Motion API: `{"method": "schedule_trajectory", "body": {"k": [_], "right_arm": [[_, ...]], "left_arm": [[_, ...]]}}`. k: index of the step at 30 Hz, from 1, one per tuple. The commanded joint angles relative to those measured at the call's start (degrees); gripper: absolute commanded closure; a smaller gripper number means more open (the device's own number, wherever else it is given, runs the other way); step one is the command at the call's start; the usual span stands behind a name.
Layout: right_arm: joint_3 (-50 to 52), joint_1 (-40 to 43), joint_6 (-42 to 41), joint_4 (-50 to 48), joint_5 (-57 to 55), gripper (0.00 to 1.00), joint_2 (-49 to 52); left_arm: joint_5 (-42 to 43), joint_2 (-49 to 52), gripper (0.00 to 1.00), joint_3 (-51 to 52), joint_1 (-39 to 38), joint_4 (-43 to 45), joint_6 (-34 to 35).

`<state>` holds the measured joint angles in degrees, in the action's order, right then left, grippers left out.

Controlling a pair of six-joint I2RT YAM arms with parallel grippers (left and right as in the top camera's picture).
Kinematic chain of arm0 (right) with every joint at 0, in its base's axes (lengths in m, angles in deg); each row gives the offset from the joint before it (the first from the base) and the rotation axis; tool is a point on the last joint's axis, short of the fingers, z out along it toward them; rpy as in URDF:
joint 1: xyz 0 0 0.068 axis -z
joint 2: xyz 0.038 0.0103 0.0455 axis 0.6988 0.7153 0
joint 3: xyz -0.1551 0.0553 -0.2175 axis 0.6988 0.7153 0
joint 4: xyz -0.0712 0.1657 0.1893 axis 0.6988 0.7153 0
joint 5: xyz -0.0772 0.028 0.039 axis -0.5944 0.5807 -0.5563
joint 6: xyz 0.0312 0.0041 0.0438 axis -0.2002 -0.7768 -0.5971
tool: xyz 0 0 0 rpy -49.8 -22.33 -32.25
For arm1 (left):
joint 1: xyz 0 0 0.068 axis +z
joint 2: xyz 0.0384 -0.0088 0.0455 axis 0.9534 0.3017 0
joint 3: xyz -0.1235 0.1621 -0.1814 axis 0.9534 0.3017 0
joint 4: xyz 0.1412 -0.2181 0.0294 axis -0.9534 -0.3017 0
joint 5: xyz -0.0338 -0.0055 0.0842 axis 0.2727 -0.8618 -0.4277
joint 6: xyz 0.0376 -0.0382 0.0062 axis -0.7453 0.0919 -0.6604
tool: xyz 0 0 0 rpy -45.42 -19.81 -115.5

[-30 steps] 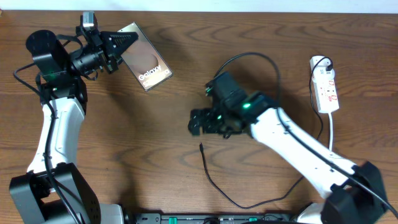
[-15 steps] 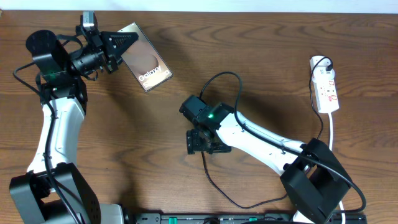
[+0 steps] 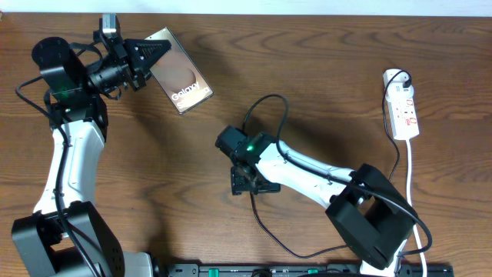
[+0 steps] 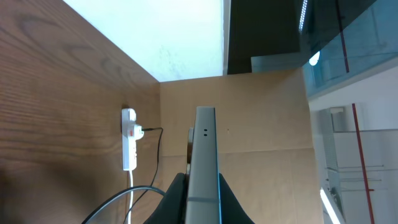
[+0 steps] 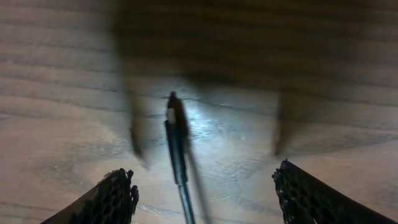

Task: Plug charger to phone and switch on socket
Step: 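Lower the right gripper onto the black cable's USB-C end and grasp it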

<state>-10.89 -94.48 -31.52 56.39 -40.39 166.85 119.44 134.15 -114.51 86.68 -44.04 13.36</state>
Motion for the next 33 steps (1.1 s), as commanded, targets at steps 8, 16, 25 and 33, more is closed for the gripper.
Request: {"method": "schedule_trajectory", "body": {"k": [8, 16, 25, 33], "right_arm": [[-0.6, -2.1, -1.2, -0.4, -3.6, 0.45, 3.1], [-0.6, -2.1, -2.0, -1.0, -4.3, 0.67, 3.7], [-0.6, -2.0, -2.1, -1.1, -4.2, 0.91, 3.7], [-0.7, -1.9, -1.1, -0.9, -2.5, 0.99, 3.7]], "left_arm": [[1.2, -0.5, 0.93, -1.0, 0.2, 0.7, -0.4], [1.2, -0.5, 0.93, -1.0, 0.2, 0.7, -0.8], [1.2, -0.5, 0.93, -1.0, 0.2, 0.7, -0.8], [1.2, -0.5, 0.92, -1.0, 0.2, 0.7, -0.8]]}}
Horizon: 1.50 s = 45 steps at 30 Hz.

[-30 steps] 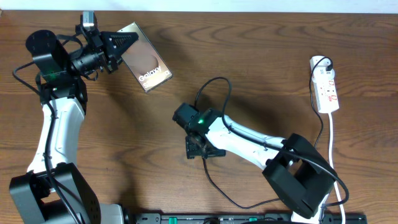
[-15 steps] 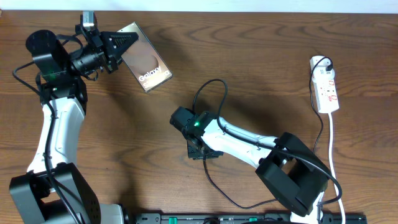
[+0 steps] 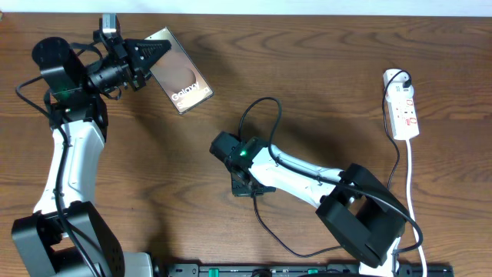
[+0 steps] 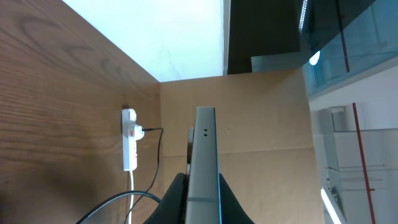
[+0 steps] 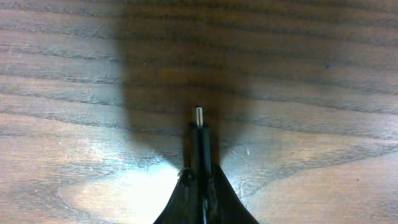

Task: Plug charger to phone and switch on socket
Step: 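Lower the right gripper onto the black cable's USB-C end and grasp it, then lift the cable end with the right gripper toward the held phone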

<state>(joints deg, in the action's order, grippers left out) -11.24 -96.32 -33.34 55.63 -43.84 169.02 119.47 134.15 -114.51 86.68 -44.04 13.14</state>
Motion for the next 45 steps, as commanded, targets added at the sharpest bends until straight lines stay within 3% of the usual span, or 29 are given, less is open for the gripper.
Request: {"method": "schedule_trajectory", "body": {"k": [1, 8, 13, 17, 26, 30, 33, 45], "right_arm": [[-0.6, 0.2, 1.8, -0.2, 3.0, 0.99, 1.6], [-1.4, 8.7, 14.7, -3.3, 33.5, 0.99, 1.6], [-1.4, 17.9, 20.5, -4.3, 46.7, 0.99, 1.6], [-1.4, 25.6, 31.4, -6.0, 59.5, 0.99, 1.6], [-1.4, 35.3, 38.8, -12.3, 70.9, 0.99, 1.6], [-1.4, 36.1, 54.0, -15.5, 85.6, 0.99, 1.6], [-1.4, 35.2, 60.8, -16.5, 89.2, 0.99, 1.6], [-1.4, 27.5, 60.8, -20.5, 89.3, 0.99, 1.6]], "left_arm": [[1.2, -0.5, 0.93, -1.0, 0.2, 0.7, -0.5], [1.2, -0.5, 0.93, -1.0, 0.2, 0.8, -0.5], [1.2, -0.5, 0.93, -1.0, 0.2, 0.8, -0.5], [1.2, -0.5, 0.92, -1.0, 0.2, 0.8, -0.5], [1.4, -0.5, 0.92, -1.0, 0.2, 1.8, -0.6], [2.7, -0.5, 0.92, -1.0, 0.2, 5.5, -0.5], [3.8, -0.5, 0.93, -1.0, 0.2, 6.5, -0.6], [4.2, -0.5, 0.92, -1.0, 0.2, 6.5, -5.8]]}}
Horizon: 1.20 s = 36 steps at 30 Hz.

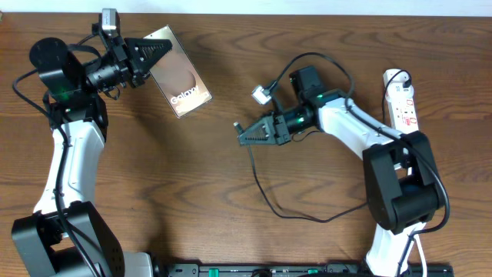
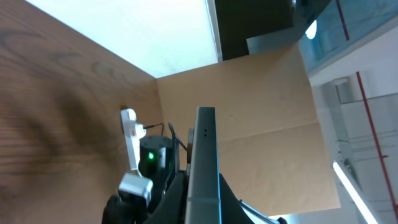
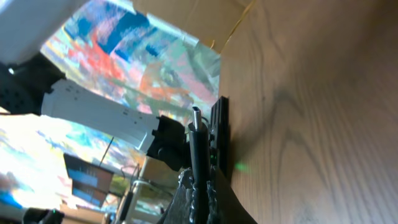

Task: Plug charger to phone and switch on socket
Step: 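Lift the cable end with the right gripper toward the held phone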

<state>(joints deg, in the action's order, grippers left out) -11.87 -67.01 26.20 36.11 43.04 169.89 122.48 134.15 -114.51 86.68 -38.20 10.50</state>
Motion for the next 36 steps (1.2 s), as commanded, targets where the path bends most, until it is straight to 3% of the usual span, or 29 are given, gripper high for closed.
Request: {"method": "schedule_trajectory", "body": {"k": [1, 14, 19, 33, 36], "right_arm": [[-0.8, -2.2, 1.2, -1.6, 2.4, 0.99, 0.7], [-0.8, -5.9, -3.5, -15.3, 2.4, 0.99, 0.7], [-0.8, -7.5, -9.9, -24.2, 2.4, 0.99, 0.7], [-0.8, -8.0, -35.5, -55.2, 2.1, 0.99, 0.7], [-0.8, -8.0, -39.6, -58.1, -0.2, 0.99, 0.7]], "left_arm": [[1.1, -0.5, 0.93, -1.0, 0.2, 0.7, -3.5], [0.9, -0.5, 0.93, -0.6, 0.2, -0.3, -8.0], [0.5, -0.5, 0.93, 0.0, 0.1, -0.3, -12.5], [-6.8, -0.5, 0.93, 0.0, 0.2, -7.8, -14.9], [-6.9, -0.5, 0.93, 0.0, 0.2, -7.7, -14.9]]}}
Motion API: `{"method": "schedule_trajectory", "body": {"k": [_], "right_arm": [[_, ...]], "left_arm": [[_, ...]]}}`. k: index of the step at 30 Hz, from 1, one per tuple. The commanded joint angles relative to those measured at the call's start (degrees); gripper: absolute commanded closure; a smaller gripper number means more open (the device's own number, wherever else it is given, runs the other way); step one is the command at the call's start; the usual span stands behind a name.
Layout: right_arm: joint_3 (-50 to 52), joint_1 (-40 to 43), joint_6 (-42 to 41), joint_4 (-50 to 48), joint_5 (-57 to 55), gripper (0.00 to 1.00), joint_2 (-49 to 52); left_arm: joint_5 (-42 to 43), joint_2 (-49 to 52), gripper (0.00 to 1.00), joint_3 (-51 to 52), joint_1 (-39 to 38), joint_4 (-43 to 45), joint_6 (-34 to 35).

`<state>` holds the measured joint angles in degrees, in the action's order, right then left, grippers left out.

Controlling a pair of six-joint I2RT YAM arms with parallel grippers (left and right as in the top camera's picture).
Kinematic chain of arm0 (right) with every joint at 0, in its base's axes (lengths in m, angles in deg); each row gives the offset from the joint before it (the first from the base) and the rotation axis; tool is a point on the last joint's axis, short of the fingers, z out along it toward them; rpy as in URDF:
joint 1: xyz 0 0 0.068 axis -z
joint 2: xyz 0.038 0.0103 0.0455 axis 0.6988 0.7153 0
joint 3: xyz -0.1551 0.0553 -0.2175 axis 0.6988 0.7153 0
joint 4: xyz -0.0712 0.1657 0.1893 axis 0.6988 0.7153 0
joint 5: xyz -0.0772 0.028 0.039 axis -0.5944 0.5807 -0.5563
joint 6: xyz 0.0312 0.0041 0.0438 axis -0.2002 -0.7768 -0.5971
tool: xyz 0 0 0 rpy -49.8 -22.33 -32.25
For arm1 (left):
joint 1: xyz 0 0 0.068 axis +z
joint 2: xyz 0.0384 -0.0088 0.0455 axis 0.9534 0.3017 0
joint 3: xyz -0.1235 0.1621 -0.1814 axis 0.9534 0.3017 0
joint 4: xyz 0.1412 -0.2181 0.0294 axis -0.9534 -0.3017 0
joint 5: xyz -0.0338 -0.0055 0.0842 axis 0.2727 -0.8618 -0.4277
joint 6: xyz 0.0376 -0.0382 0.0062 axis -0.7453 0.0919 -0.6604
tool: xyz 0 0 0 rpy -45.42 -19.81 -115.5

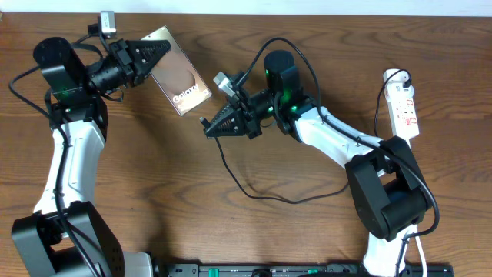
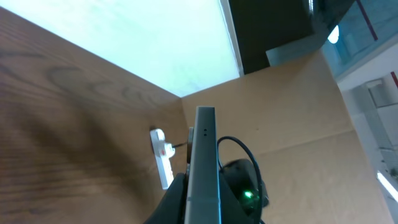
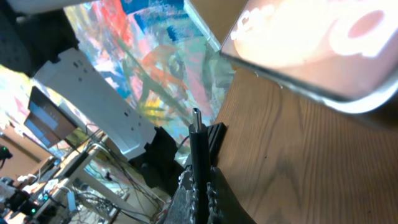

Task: Plug charger to phone and switch on socket
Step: 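Lift the cable end with the right gripper toward the held phone, then push the USB-C plug into the phone's bottom port with the right gripper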

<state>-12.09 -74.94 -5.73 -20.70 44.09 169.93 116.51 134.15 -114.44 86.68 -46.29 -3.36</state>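
Observation:
The gold phone [image 1: 181, 80] marked "Galaxy" hangs over the table's back left, with my left gripper [image 1: 163, 51] shut on its upper end. In the left wrist view its thin edge [image 2: 204, 149] stands straight up between the fingers. My right gripper [image 1: 207, 128] is shut on the black charger plug [image 3: 197, 134], whose metal tip points left, just below and right of the phone's lower end [image 3: 311, 50]. Plug and phone are apart. The white socket strip [image 1: 403, 104] lies at the far right, with the charger's adapter [image 1: 396, 77] in it.
The black cable [image 1: 254, 188] loops over the middle of the table from the right gripper. The socket strip [image 2: 161, 158] and the right arm's green light [image 2: 246, 196] show behind the phone. A black rail [image 1: 307, 271] runs along the front edge.
My right gripper, still shut on the plug, has moved left and now sits just under the phone's lower end. The left gripper has tilted the phone slightly.
My right gripper stood open over the plug lying mid-table. Then it was shut on the plug. Later it held the plug off the table, pointing left toward the phone, and now close to it. The left gripper held the phone throughout.

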Motion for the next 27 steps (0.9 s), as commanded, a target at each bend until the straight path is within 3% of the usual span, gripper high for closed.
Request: {"method": "schedule_trajectory", "body": {"k": [1, 8, 27], "right_arm": [[-0.6, 0.0, -8.5, -1.6, -2.0, 0.99, 0.6], [-0.6, 0.0, -15.3, -1.8, -5.7, 0.99, 0.6], [-0.6, 0.7, -16.4, -3.4, -5.8, 0.99, 0.6]], "left_arm": [[-0.9, -0.5, 0.92, -0.1, 0.2, 0.3, -1.2], [-1.1, -0.5, 0.92, -0.1, 0.2, 0.5, -1.2], [-0.4, -0.5, 0.92, -0.1, 0.2, 0.5, -2.0]]}}
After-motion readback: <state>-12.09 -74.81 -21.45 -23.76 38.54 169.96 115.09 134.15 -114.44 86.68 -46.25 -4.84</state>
